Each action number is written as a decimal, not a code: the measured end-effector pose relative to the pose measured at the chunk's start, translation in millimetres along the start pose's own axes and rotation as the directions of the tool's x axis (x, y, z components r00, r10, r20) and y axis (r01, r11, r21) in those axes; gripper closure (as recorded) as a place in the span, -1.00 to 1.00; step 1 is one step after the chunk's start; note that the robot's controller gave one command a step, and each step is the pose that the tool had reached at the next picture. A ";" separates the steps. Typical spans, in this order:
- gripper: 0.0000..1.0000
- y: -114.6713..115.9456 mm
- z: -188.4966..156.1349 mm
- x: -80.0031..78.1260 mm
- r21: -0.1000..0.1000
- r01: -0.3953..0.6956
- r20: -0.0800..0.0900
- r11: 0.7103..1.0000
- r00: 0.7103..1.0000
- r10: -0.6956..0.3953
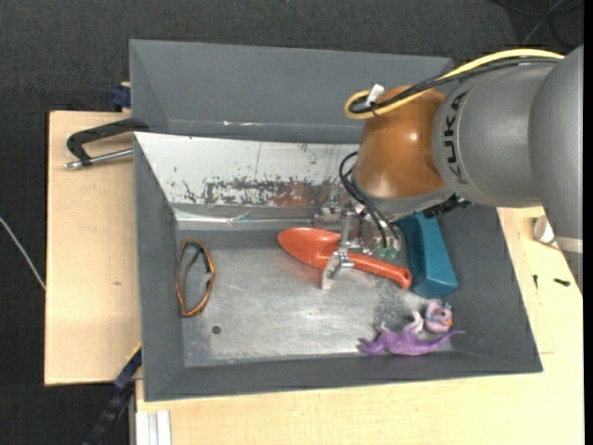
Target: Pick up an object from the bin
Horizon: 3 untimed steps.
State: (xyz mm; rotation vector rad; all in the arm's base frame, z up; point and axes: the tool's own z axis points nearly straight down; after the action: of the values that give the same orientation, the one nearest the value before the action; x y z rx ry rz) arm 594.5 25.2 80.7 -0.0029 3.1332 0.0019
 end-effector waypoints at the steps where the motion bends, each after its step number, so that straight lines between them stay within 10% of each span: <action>1: -1.00 8.6 6.8 4.7 0.000 -0.214 -0.004 0.977 0.977 0.214; 2: 1.00 9.3 5.7 -0.1 -0.004 -0.066 -0.004 0.998 0.998 0.066; 3: 1.00 9.3 5.7 -0.1 -0.004 -0.067 -0.004 0.998 0.998 0.067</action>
Offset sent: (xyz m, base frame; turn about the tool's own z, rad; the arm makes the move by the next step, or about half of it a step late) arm -0.0025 0.0061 -0.0107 0.0666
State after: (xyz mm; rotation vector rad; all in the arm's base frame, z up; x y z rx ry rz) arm 594.6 34.6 75.0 0.1015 3.1356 0.0086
